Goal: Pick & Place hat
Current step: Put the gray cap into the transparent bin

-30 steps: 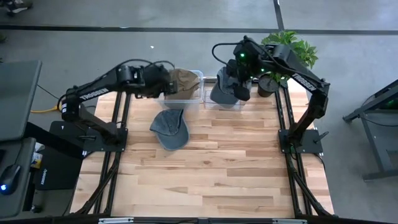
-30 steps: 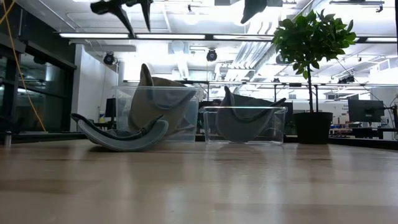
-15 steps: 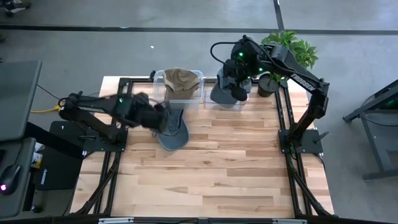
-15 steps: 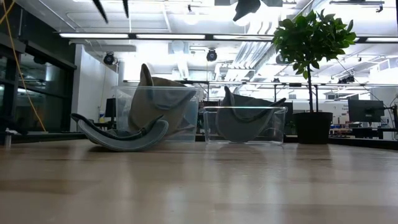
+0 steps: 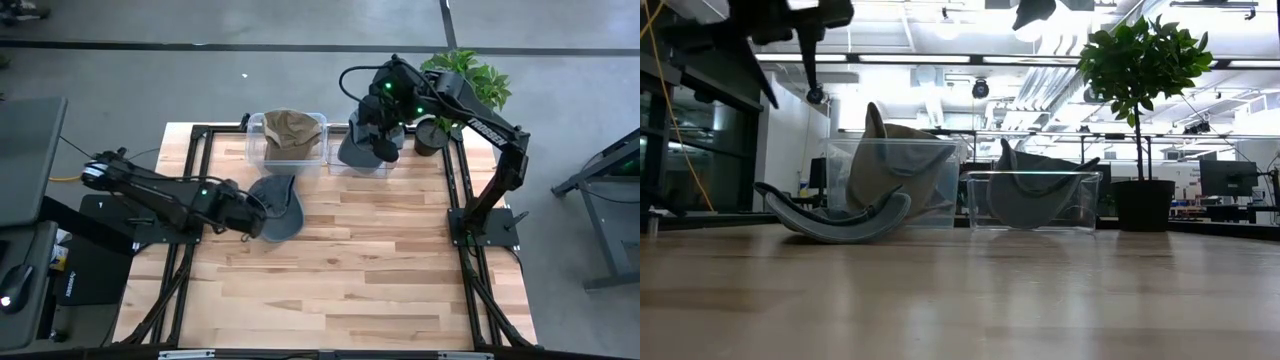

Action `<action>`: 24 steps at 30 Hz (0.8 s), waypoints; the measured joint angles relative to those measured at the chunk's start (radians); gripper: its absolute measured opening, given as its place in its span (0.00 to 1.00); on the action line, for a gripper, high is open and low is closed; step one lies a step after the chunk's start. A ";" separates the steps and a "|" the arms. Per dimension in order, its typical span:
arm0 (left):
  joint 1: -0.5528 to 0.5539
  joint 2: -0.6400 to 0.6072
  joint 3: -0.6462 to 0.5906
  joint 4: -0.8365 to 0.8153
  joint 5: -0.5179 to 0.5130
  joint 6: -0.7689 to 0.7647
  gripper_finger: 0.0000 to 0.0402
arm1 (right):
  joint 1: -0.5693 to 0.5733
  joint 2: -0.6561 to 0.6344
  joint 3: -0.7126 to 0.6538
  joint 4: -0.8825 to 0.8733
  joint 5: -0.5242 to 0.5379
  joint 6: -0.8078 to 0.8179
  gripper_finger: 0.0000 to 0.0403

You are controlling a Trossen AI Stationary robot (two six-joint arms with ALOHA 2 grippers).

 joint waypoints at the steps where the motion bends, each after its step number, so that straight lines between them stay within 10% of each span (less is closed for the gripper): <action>1: 0.000 -0.025 -0.027 0.033 -0.011 0.002 0.45 | 0.000 0.000 0.000 -0.001 -0.003 0.000 0.59; 12: 0.001 -0.348 -0.299 0.247 -0.039 -0.036 0.45 | 0.000 0.000 0.000 -0.011 -0.009 0.025 0.59; 24: 0.001 -0.291 -0.355 0.317 -0.011 -0.205 0.45 | -0.002 -0.014 -0.075 0.028 -0.006 0.077 0.59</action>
